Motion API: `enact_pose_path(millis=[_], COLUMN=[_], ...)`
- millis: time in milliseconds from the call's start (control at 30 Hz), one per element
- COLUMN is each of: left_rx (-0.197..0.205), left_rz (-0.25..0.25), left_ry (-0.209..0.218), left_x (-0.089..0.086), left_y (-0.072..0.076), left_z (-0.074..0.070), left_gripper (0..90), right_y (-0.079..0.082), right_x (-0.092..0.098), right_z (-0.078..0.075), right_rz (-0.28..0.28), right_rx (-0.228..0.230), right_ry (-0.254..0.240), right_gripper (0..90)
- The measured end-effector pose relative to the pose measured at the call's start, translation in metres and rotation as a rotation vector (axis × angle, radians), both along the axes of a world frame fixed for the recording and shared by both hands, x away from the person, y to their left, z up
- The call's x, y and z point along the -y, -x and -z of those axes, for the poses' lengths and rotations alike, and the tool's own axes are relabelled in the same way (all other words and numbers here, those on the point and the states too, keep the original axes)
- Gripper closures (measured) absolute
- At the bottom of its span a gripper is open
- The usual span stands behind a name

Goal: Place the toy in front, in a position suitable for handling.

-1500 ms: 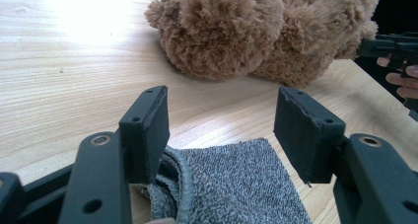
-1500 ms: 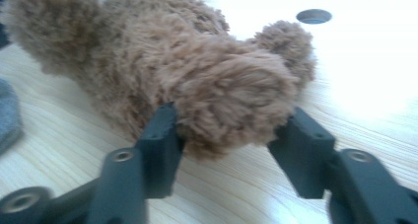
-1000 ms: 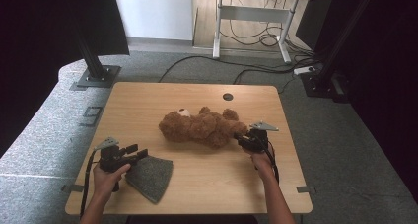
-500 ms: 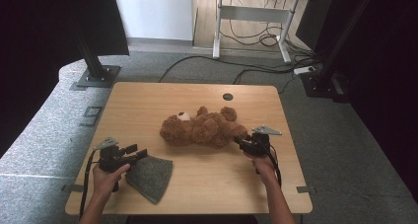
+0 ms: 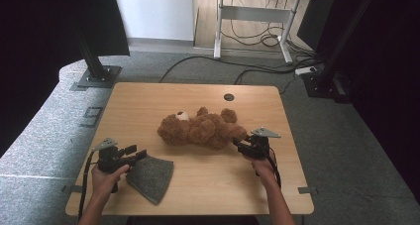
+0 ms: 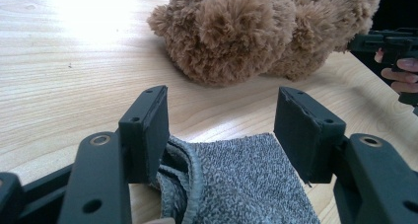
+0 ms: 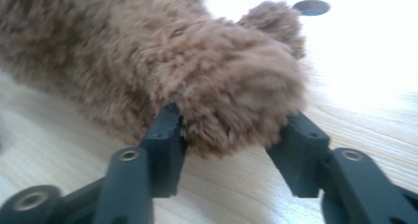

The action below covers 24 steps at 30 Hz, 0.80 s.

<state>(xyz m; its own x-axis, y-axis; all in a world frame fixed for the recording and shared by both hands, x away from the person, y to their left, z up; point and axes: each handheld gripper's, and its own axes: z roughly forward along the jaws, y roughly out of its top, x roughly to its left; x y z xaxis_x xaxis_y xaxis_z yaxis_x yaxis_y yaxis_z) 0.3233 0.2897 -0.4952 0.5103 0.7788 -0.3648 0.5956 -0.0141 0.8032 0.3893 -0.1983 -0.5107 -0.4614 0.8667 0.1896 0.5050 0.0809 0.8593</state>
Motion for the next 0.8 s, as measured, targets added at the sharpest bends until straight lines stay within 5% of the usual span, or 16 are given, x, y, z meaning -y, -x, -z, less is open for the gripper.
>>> enact_pose_path(millis=[167,433,800], left_rx=[0.007,0.002,-0.014], left_rz=[-0.006,-0.021,-0.019], left_ry=[0.010,0.023,0.018], left_x=[-0.003,-0.007,-0.011], left_y=[0.002,0.007,0.012], left_z=[-0.002,-0.002,-0.001], left_gripper=[37.7,37.7,36.5], right_y=[0.013,0.040,0.066], right_x=[0.006,0.020,0.010], right_z=[-0.004,-0.008,0.006], right_rz=[0.051,0.039,-0.028], right_rx=[0.022,0.047,0.025], right_ry=[-0.029,-0.124,-0.080], right_gripper=[27.1,25.6,25.6])
